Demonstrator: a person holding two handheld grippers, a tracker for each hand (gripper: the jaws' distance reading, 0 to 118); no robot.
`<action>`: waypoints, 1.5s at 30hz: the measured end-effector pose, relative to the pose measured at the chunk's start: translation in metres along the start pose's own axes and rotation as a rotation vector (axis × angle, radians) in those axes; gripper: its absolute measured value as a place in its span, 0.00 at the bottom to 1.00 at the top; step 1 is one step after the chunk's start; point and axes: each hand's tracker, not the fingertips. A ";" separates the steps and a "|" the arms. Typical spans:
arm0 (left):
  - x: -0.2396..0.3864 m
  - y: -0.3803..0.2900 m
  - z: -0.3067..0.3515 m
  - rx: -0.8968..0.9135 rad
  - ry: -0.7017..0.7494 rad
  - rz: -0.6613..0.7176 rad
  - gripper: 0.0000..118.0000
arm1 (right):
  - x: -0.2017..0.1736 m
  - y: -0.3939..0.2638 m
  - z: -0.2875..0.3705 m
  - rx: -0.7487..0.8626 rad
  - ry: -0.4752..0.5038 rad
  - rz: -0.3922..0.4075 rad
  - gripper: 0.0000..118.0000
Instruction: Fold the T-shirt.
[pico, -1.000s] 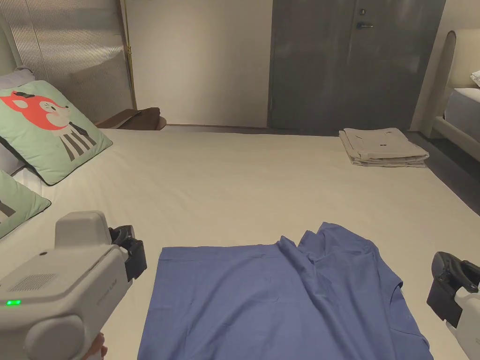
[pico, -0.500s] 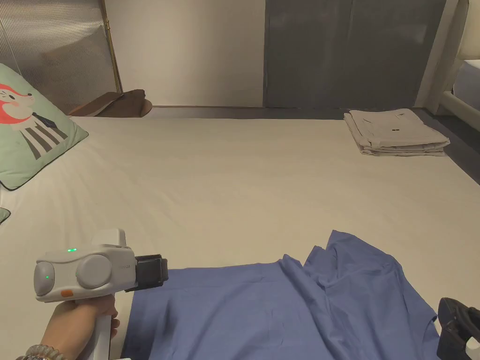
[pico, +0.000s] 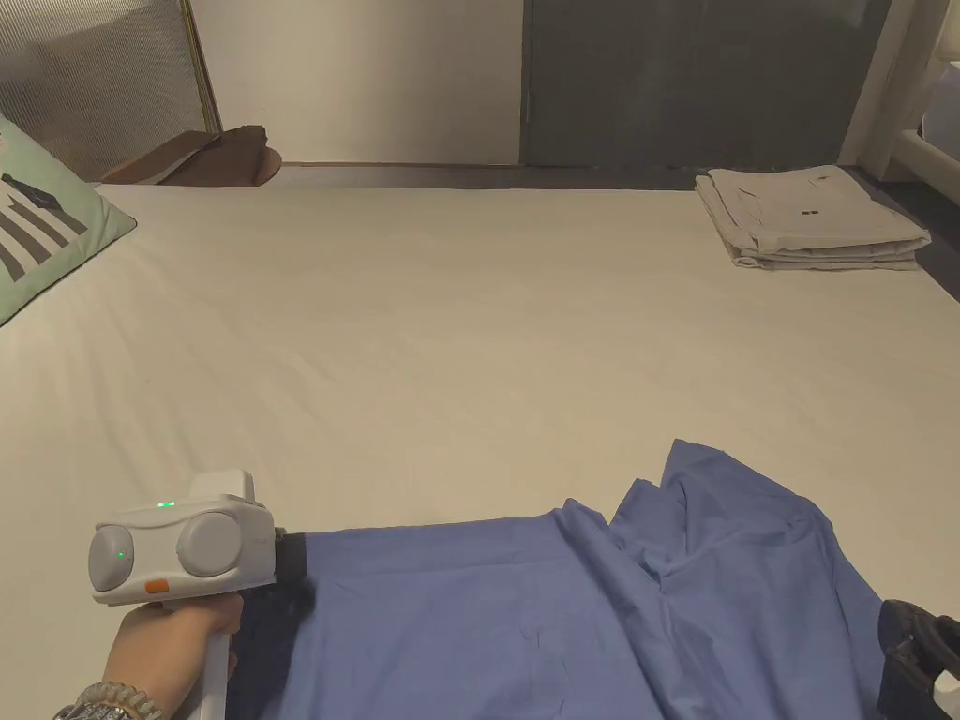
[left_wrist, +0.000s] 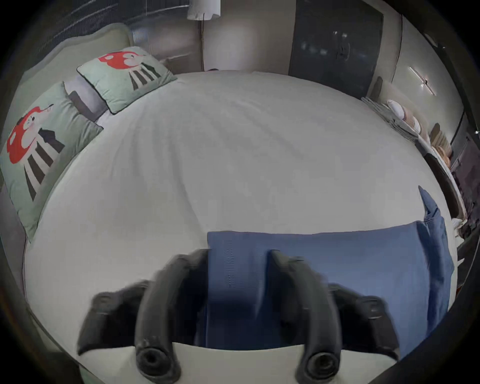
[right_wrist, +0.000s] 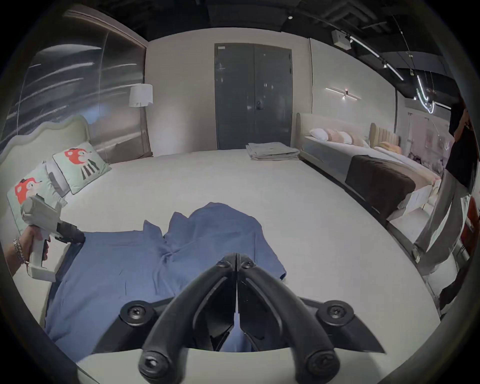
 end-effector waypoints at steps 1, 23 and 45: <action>0.000 0.001 0.002 0.004 0.008 -0.004 0.05 | 0.001 0.002 -0.005 -0.016 -0.008 -0.013 0.12; -0.012 0.002 0.025 0.052 -0.015 -0.001 0.03 | 0.014 0.047 -0.198 -0.426 -0.097 0.025 0.39; -0.068 -0.050 0.229 0.412 -0.109 0.151 0.01 | 0.081 0.076 0.086 0.227 0.065 -0.214 0.02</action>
